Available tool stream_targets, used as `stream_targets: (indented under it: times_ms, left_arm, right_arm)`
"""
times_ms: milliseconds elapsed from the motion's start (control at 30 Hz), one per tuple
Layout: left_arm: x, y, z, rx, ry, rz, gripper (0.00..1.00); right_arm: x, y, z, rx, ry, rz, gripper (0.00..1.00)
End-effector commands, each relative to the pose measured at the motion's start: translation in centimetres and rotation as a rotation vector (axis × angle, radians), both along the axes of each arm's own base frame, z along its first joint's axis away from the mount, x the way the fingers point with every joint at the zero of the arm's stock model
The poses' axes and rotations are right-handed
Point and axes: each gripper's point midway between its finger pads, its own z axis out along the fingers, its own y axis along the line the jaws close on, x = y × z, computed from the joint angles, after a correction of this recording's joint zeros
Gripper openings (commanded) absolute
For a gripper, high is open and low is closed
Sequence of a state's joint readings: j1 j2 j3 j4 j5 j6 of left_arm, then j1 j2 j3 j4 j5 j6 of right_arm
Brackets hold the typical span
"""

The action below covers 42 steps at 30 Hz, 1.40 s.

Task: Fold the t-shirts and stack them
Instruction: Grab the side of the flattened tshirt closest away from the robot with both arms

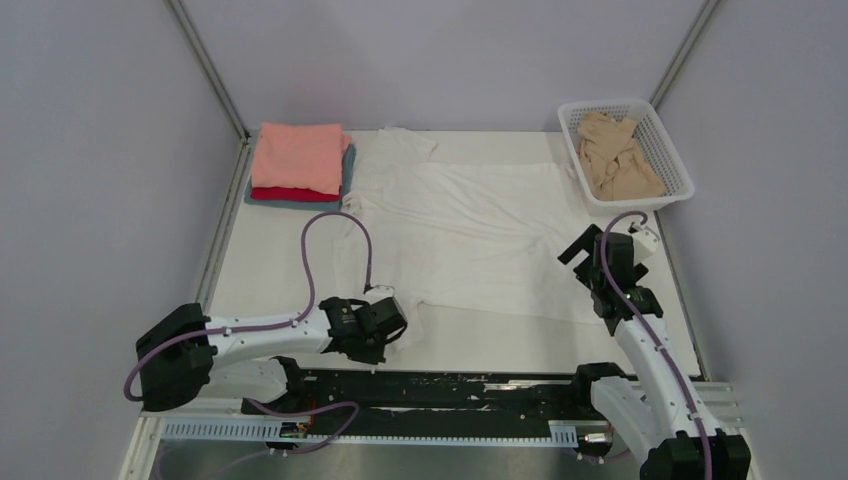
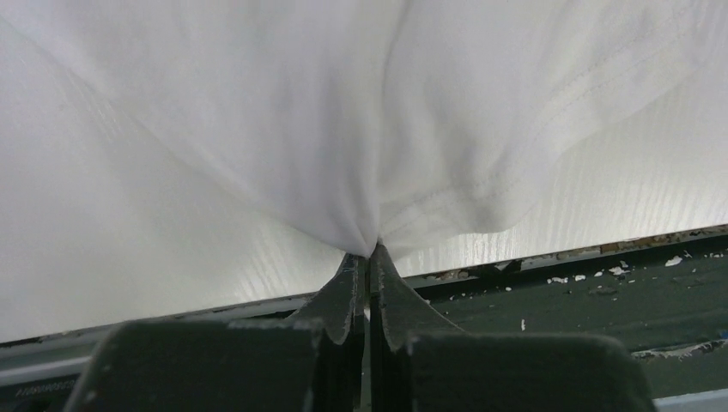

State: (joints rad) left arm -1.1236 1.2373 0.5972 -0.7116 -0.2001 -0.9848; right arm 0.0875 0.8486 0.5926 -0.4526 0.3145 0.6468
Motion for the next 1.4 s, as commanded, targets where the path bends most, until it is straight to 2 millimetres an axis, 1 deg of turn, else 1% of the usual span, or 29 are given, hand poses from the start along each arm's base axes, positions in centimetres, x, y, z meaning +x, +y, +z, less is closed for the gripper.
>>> stream_targets:
  times_ms: [0, 100, 167, 267, 367, 500, 633, 700, 767, 867, 900, 967, 1133, 1167, 1300, 1367]
  left_arm:
    - [1.2, 1.4, -1.1, -0.004, -0.107, -0.034, 0.0]
    - [1.2, 0.9, -0.6, -0.062, -0.127, -0.069, 0.0]
    - [1.0, 0.6, -0.4, -0.098, -0.133, -0.096, 0.0]
    - [1.0, 0.5, 0.2, -0.13, -0.151, -0.106, 0.0]
    - [1.2, 0.4, 0.7, -0.156, -0.17, -0.101, 0.0]
    - [1.3, 0.1, 1.2, -0.184, -0.187, -0.104, 0.0]
    - [1.7, 0.1, 1.6, -0.192, -0.207, -0.074, 0.0]
    - [1.8, 0.3, 1.6, -0.185, -0.208, -0.047, 0.0]
    - [1.7, 0.3, 1.7, -0.181, -0.197, -0.049, 0.0]
    - [1.2, 0.6, 1.8, -0.166, -0.173, -0.055, 0.0]
    - [0.9, 0.7, 1.8, -0.16, -0.155, -0.057, 0.0]
    - [0.3, 1.0, 1.8, -0.148, -0.123, -0.054, 0.0]
    - [-1.3, 1.2, 1.9, -0.139, -0.036, -0.065, 0.0]
    - [-1.7, 1.3, 1.8, -0.139, -0.014, -0.064, 0.0]
    - [-2.9, 1.2, 1.7, -0.161, 0.043, -0.072, 0.0]
    - [-3.2, 1.2, 1.9, -0.169, 0.06, -0.074, 0.0]
  right_arm:
    - [-4.5, -1.9, -3.5, 0.048, 0.121, -0.131, 1.0]
    - [-6.2, -0.7, -5.4, 0.142, 0.156, -0.138, 1.0]
    - [-6.9, -0.3, -6.3, 0.187, 0.155, -0.16, 1.0]
    - [-7.5, -0.1, -7.8, 0.235, 0.163, -0.21, 1.0]
    - [-8.0, -0.1, -9.0, 0.247, 0.179, -0.234, 0.99]
    - [-8.0, -0.7, -10.2, 0.247, 0.174, -0.273, 0.95]
    - [-7.5, -0.5, -10.8, 0.254, 0.16, -0.264, 0.84]
    - [-7.4, -0.7, -10.9, 0.243, 0.158, -0.259, 0.73]
    - [-7.4, -0.9, -11.0, 0.234, 0.155, -0.264, 0.61]
    - [-7.4, -0.9, -11.2, 0.234, 0.149, -0.263, 0.46]
    - [-7.3, -0.8, -11.2, 0.234, 0.146, -0.258, 0.42]
    - [-7.3, -0.8, -11.0, 0.227, 0.141, -0.242, 0.29]
    - [-7.2, -0.9, -10.6, 0.213, 0.112, -0.232, 0.03]
    - [-7.2, -0.9, -10.5, 0.213, 0.107, -0.226, 0.0]
    - [-6.9, -0.5, -9.5, 0.227, 0.077, -0.204, 0.0]
    - [-7.0, -0.2, -8.8, 0.237, 0.072, -0.187, 0.0]
